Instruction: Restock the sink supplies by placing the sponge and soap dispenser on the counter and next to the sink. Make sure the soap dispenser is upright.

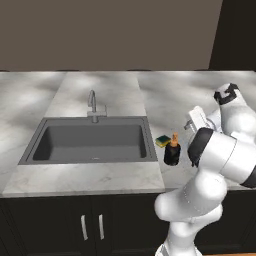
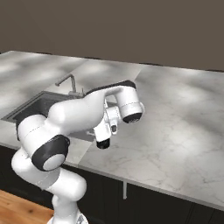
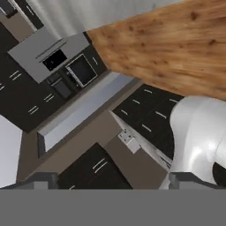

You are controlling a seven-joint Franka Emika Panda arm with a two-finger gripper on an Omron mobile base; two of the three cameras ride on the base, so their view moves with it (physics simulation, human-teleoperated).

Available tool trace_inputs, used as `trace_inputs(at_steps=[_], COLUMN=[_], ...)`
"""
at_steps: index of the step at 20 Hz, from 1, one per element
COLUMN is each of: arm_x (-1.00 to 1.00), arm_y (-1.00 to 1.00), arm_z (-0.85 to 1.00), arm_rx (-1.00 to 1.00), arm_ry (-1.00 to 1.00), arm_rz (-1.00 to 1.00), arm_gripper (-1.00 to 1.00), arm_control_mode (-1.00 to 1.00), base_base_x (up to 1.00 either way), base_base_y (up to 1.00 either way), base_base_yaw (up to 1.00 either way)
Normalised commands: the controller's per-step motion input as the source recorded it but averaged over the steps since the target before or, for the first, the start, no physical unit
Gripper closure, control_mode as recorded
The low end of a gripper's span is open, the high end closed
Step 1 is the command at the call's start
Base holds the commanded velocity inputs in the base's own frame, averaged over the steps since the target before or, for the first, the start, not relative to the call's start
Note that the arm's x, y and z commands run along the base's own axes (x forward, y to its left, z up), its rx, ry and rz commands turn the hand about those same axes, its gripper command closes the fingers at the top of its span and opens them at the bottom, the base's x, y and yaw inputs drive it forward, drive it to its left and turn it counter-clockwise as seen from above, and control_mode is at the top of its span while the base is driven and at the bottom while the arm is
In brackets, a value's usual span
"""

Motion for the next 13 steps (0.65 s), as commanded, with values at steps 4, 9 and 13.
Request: trace_inputs(at_steps=[4,9,13], arm_x=[-0.72,-0.69,-0.51], arm_y=[0.24,0.28,0.44], arm_z=[0.36,0.37,0.44], arm_rx=[-0.11,-0.22,-0.28], arm_ry=[-0.23,-0.26,-0.19], arm_rz=[-0.05,-0.09,-0.12], arm_gripper=[-1.00,-1.00,-1.00], arm_control_mode=[-1.00,-1.00,-1.00], base_base_x=[0.00,0.00,0.00], base_base_y=[0.00,0.00,0.00], base_base_yaw=[0.00,0.00,0.00])
